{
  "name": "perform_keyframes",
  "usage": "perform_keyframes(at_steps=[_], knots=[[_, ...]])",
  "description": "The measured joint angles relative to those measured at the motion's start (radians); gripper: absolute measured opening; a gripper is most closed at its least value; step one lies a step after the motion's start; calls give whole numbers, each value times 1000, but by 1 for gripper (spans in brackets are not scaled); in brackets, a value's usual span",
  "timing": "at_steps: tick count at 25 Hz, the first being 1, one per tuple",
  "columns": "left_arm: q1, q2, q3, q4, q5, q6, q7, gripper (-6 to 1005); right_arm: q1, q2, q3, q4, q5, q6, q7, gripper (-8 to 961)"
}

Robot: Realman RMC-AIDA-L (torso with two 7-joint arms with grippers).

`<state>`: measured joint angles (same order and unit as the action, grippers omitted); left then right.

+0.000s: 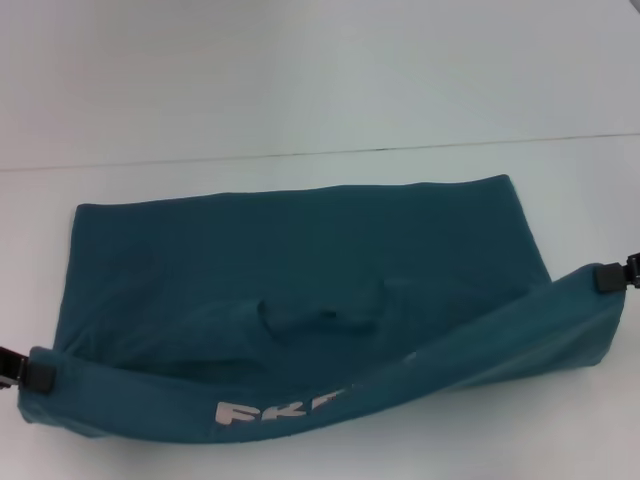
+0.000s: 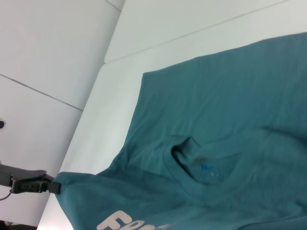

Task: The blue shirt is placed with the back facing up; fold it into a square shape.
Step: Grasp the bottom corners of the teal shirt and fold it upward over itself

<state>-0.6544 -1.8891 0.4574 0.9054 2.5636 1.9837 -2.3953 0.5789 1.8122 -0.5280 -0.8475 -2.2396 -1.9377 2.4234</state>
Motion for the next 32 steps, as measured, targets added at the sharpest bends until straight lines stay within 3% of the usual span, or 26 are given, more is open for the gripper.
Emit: perform_keyframes(at_steps=[5, 11, 17, 22, 27, 32], knots=[[-10, 7, -21, 5, -5, -16, -13, 33, -8, -3, 5, 9, -4, 26, 3, 65], [-37, 2, -9, -13, -1, -180, -97, 33, -2, -4, 5, 83, -52, 150, 9, 68], [-92, 0, -1, -62, -5, -350, -181, 33, 11, 16, 30, 112, 20, 334, 25, 70], [-134, -3, 108, -114, 1, -499, -250, 33, 43, 44, 31, 136, 53, 507, 27, 72], [-149, -34, 225, -119, 2, -671, -324, 33, 84, 91, 11, 182, 50, 728, 26, 75], [-150, -70, 271, -130, 3, -823, -340, 33, 115, 110, -85, 264, 47, 927, 27, 77]])
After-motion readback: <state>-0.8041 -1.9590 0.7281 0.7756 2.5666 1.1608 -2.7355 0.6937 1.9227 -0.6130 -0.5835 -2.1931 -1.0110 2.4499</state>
